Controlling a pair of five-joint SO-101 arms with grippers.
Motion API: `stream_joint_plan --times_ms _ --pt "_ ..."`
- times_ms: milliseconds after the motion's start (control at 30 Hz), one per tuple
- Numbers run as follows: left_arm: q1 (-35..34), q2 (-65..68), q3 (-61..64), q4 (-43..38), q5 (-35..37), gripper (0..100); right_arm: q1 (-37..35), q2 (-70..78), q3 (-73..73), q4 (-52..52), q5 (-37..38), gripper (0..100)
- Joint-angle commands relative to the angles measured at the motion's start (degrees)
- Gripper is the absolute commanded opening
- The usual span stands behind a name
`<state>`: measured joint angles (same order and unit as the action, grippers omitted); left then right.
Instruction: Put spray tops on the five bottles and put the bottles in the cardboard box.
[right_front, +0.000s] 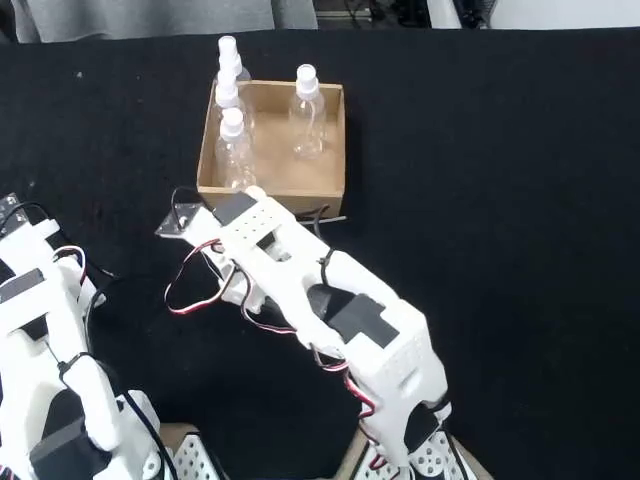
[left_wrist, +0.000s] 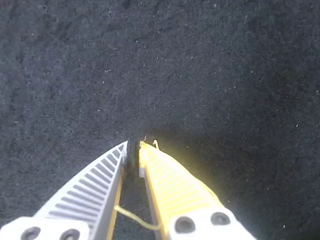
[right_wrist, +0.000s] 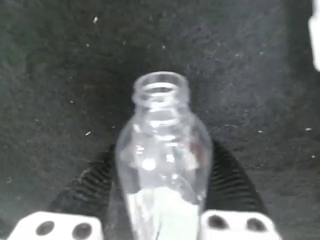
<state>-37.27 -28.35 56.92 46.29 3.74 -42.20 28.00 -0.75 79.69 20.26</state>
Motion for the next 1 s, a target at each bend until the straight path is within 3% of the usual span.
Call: stream_joint_plan --times_ms 0,967 --pt "-0.4 -2.3 -0.7 -1.0 0.0 3 0.7 -0.8 -3.4 0.4 0.2 7.1" --pt "-0.4 -2.3 -0.7 -1.1 0.0 3 0.4 -15.4 -5.9 11.6 0.1 7.0"
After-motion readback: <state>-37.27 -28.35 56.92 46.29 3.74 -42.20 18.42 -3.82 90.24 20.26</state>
